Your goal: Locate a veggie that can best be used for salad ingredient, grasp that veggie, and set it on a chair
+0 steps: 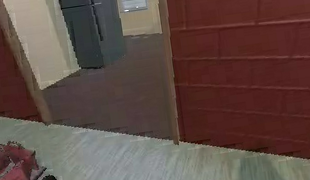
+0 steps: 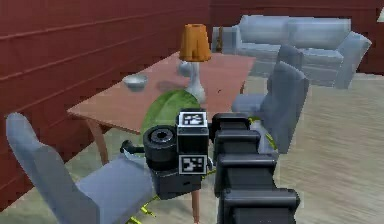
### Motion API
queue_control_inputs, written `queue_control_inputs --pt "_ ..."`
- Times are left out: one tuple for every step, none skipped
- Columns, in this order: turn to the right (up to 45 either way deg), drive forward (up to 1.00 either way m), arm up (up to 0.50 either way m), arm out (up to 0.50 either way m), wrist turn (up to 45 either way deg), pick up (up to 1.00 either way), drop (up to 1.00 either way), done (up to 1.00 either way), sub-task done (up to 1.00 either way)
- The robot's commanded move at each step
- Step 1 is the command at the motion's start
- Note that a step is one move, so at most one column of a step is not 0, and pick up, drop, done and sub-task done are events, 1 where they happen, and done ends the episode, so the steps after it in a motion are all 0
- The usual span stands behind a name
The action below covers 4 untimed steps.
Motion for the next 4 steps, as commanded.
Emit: queue_control_inputs --pt "45.0 0.00 0.00 0.00 0.0 0.00 0.00 0.00 0.00" --pt "45.0 0.00 0.00 0.00 0.0 0.00 0.00 0.00 0.00" --pt "36.0 0.00 0.00 0.00 0.0 0.00 0.00 0.00 0.00" --pt "-45.0 0.00 0.00 0.00 0.0 0.00 0.00 0.00 0.00"
